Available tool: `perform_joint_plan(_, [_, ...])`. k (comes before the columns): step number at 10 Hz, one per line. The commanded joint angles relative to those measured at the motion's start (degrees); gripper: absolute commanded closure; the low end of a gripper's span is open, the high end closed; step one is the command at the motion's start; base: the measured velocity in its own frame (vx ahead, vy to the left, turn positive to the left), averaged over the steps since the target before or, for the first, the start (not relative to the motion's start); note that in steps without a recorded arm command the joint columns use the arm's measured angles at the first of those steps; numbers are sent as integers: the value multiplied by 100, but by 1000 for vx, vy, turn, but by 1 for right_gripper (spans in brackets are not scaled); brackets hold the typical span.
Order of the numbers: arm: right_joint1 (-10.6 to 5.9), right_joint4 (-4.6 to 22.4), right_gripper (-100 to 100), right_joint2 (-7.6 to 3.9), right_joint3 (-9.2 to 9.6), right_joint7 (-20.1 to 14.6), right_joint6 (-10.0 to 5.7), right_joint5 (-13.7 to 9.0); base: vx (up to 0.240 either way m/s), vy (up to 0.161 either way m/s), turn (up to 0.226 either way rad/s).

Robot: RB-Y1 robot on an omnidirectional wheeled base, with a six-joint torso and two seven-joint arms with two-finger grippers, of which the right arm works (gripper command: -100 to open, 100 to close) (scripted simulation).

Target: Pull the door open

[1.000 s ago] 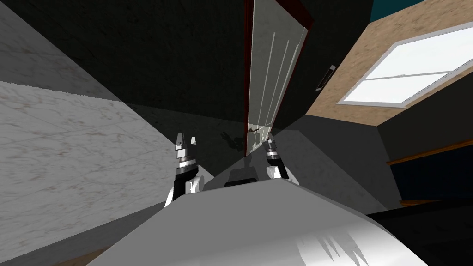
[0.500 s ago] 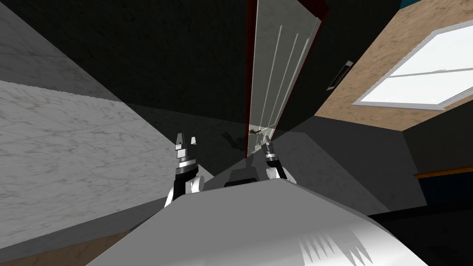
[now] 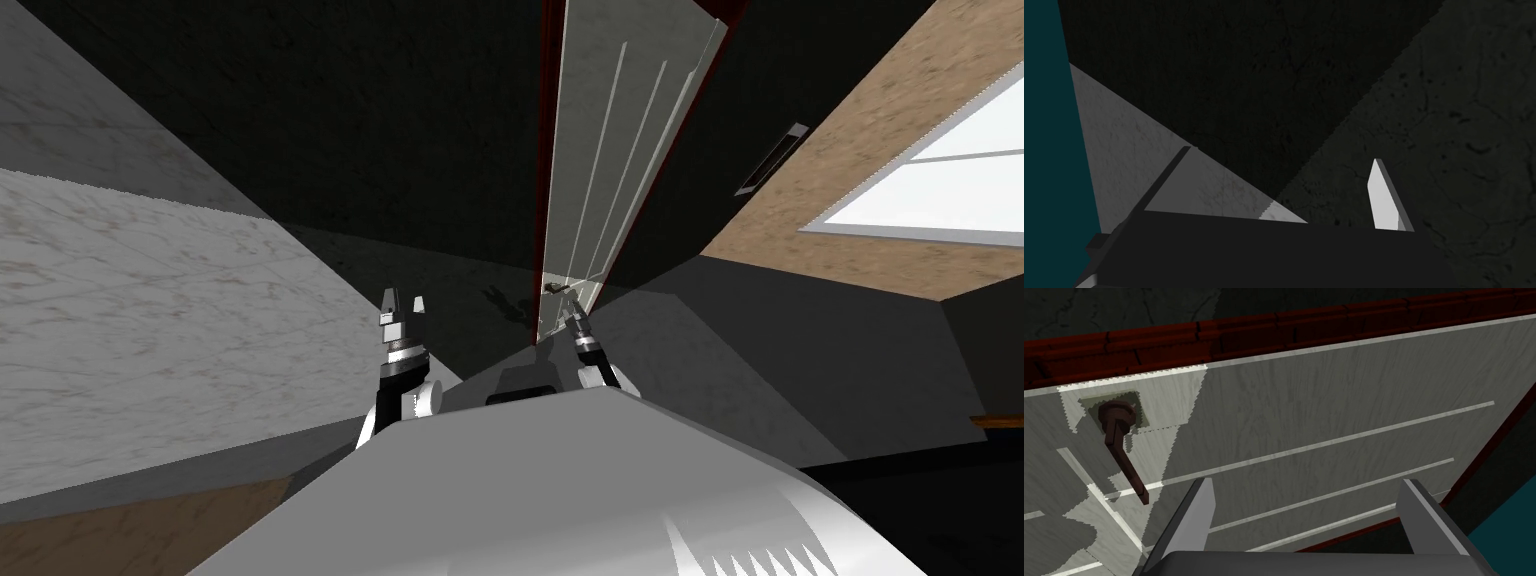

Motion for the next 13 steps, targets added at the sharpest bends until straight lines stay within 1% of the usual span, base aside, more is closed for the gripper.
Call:
perform_joint_plan(1, [-104, 286, -100, -63, 31, -48, -104, 0, 41, -74, 102])
perform_joint_plan(2, [-104, 376, -100, -63, 31, -48, -104, 0, 35, -61, 67])
perform_joint_plan(3, [-170, 622, -100, -122, 57, -88, -175, -1, 38, -65, 113])
perform_joint_plan(4, [-235, 797, -100, -179, 83, -127, -246, -2, 46, -89, 190])
perform_joint_plan(5, [-235, 870, -100, -179, 83, -127, -246, -2, 25, -83, 56])
perform_joint_plan(6, [-300, 1115, -100, -237, 109, -167, -317, -2, 19, -74, 73])
perform_joint_plan(7, [-364, 1266, -100, -293, 134, -206, -386, -3, 59, -105, 189])
perform_joint_plan(8, [-364, 1354, -100, -293, 134, -206, -386, -3, 46, -99, 79])
perform_joint_plan(11, [-545, 1977, -100, -451, 206, -316, -583, -6, 36, -96, 144])
perform_joint_plan(12, [-545, 2037, -100, -451, 206, -316, -583, -6, 32, -84, 41])
perform_joint_plan(13, [-601, 2218, -100, -499, 228, -350, -644, -7, 20, -67, 90])
